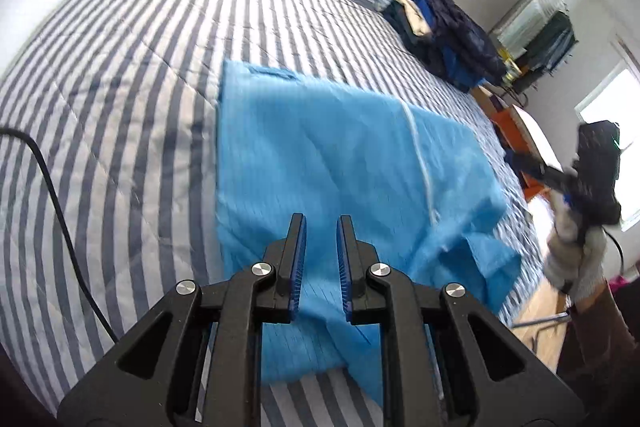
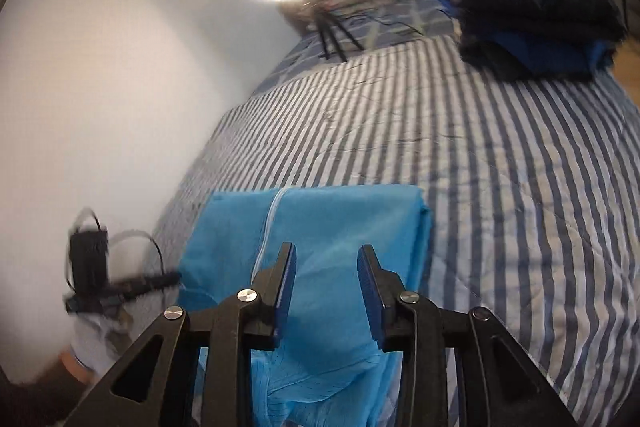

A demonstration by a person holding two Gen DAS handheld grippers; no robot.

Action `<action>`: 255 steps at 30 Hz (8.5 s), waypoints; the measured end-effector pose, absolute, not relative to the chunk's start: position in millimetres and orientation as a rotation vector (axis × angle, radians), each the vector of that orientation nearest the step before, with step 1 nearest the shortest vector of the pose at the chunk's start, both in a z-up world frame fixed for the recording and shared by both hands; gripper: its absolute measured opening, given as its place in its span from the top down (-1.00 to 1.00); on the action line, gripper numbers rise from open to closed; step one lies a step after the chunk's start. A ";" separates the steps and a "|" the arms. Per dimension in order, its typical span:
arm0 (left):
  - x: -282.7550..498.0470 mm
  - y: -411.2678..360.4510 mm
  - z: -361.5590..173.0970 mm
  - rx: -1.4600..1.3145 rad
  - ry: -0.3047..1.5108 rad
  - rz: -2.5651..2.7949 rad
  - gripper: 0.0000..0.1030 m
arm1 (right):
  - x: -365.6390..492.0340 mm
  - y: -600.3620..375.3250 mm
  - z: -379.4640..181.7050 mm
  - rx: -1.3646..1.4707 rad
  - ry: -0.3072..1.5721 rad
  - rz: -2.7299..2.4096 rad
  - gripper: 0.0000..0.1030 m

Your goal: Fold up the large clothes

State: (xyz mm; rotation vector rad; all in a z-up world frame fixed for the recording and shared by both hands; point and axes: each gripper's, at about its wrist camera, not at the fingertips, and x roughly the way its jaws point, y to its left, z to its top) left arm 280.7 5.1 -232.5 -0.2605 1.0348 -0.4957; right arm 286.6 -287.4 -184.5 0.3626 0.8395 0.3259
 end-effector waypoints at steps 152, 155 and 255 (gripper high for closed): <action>325.4 61.2 -309.9 -0.777 1.233 -0.569 0.03 | 273.1 -335.3 -312.0 0.890 1.007 0.515 0.01; 323.4 48.0 -301.7 -0.661 1.233 -0.522 0.41 | 275.7 -324.0 -309.4 0.888 1.018 0.511 0.28; 696.6 -435.7 -67.9 -0.242 0.687 -0.705 0.95 | 582.0 -582.8 -19.5 -0.011 0.590 -0.325 0.96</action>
